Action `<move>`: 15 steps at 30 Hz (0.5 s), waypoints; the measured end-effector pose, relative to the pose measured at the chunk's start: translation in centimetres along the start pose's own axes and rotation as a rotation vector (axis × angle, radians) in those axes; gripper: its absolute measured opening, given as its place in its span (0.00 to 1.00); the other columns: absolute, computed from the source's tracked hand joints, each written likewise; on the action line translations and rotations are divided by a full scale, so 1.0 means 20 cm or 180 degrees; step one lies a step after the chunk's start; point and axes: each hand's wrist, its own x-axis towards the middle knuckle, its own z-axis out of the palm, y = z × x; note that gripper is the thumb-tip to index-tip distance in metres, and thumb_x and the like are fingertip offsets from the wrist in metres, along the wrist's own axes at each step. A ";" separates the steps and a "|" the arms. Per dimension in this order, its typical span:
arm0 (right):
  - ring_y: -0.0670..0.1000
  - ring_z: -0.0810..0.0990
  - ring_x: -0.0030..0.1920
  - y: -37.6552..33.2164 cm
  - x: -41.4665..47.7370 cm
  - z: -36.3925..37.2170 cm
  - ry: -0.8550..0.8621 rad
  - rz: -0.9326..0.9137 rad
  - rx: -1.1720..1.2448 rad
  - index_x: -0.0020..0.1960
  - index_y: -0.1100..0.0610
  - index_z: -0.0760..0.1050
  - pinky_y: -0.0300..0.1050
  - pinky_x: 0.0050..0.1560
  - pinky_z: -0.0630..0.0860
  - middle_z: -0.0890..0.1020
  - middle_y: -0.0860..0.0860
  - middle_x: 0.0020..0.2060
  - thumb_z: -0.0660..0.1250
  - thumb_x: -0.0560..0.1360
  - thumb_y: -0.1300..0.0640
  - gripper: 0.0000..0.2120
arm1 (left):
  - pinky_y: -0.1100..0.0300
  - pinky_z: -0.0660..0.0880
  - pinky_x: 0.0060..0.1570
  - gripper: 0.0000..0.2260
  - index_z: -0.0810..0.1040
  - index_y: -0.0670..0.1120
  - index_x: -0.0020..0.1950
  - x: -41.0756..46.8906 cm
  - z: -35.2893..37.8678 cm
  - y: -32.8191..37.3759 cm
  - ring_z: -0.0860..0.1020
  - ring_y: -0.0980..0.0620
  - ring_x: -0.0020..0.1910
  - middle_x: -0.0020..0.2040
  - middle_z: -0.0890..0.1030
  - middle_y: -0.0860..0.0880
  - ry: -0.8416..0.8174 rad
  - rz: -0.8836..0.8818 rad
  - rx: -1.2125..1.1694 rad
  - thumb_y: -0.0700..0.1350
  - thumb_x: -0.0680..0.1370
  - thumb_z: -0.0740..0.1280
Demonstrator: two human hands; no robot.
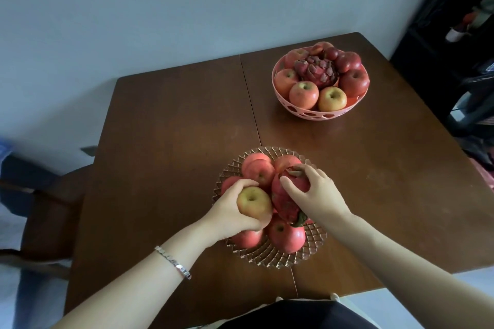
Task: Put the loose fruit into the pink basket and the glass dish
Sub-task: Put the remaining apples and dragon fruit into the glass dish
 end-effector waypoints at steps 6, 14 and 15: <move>0.59 0.66 0.64 -0.01 -0.01 0.06 0.0175 0.0081 -0.0270 0.66 0.47 0.64 0.53 0.63 0.68 0.71 0.56 0.58 0.62 0.72 0.40 0.26 | 0.64 0.71 0.52 0.23 0.70 0.67 0.53 0.01 -0.01 -0.01 0.74 0.53 0.57 0.62 0.72 0.50 -0.0021 -0.0029 -0.0439 0.48 0.63 0.72; 0.58 0.54 0.74 0.09 0.05 -0.06 -0.0574 0.0690 0.1268 0.74 0.41 0.48 0.61 0.72 0.55 0.52 0.55 0.75 0.60 0.56 0.28 0.50 | 0.47 0.58 0.72 0.40 0.55 0.55 0.75 0.03 0.01 -0.05 0.56 0.46 0.75 0.76 0.54 0.48 0.0773 -0.0517 -0.0652 0.59 0.68 0.71; 0.58 0.54 0.75 0.12 0.06 -0.09 -0.0651 0.0794 0.1323 0.74 0.42 0.46 0.62 0.72 0.56 0.50 0.55 0.76 0.61 0.55 0.27 0.53 | 0.45 0.56 0.73 0.44 0.51 0.55 0.76 0.04 -0.01 -0.06 0.54 0.45 0.76 0.77 0.50 0.48 0.0759 -0.0632 -0.0711 0.60 0.67 0.72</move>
